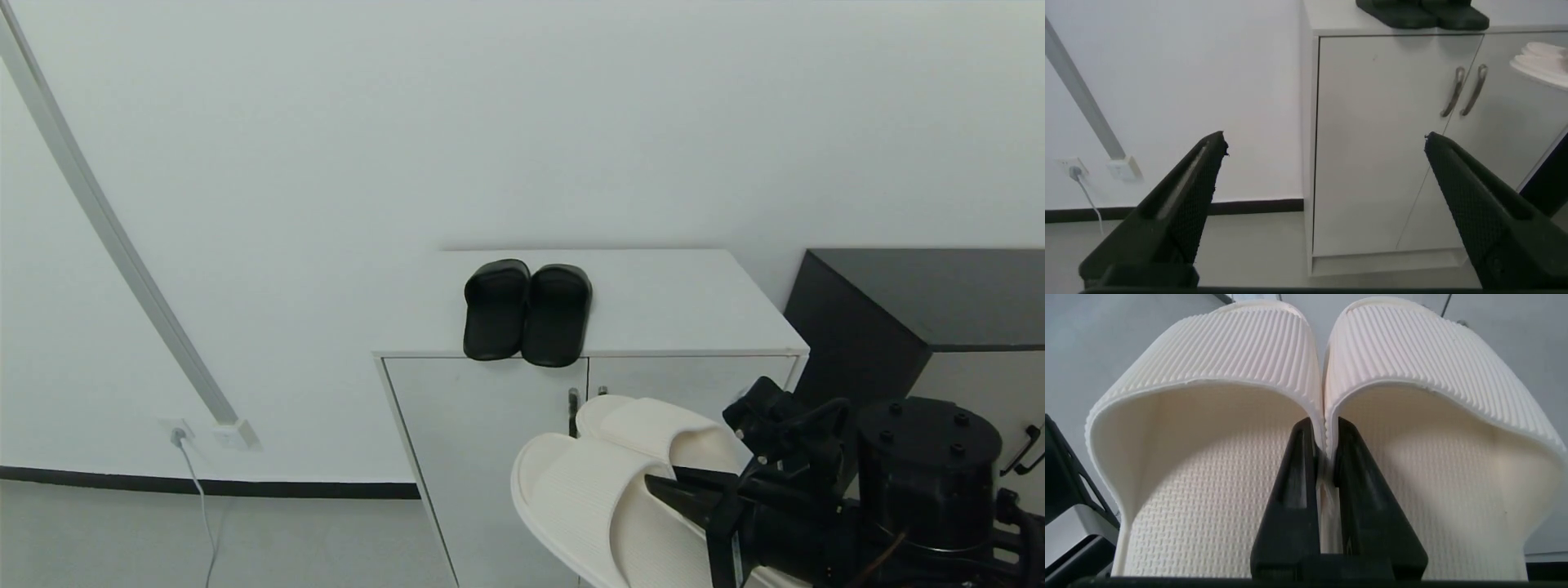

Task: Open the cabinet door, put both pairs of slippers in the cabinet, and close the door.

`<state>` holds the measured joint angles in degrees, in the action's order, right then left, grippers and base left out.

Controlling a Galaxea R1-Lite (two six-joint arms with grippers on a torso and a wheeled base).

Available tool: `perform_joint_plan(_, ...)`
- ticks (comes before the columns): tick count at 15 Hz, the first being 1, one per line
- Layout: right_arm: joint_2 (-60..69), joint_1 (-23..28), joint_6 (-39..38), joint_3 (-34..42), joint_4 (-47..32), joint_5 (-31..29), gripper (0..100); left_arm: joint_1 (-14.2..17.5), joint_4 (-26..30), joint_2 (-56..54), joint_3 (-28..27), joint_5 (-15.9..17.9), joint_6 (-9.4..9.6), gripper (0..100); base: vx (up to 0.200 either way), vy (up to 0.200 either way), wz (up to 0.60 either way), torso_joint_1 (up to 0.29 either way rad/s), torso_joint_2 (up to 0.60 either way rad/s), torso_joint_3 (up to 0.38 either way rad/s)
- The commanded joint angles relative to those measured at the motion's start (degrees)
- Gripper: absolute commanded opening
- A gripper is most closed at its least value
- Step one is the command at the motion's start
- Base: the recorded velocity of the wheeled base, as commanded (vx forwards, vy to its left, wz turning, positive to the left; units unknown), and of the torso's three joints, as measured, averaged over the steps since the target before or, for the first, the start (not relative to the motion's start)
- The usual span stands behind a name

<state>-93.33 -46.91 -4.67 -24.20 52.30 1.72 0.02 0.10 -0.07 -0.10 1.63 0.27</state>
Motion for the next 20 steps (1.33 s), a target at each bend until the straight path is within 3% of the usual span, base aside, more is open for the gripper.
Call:
perform_joint_plan(1, 0.0, 0.0, 0.0, 0.5, 0.0, -0.1, 0, 0.0, 0.0, 0.1, 0.0, 0.0, 0.0, 100, 0.0, 0.0, 0.0, -0.232, 0.54, 0.33)
perform_joint_plan(20, -0.4, -0.5, 1.1, 2.0, 1.1, 0.2, 0, 0.1, 0.2, 0.1, 0.0, 0.1, 0.0, 100, 0.0, 0.0, 0.0, -0.182, 0.51, 0.325)
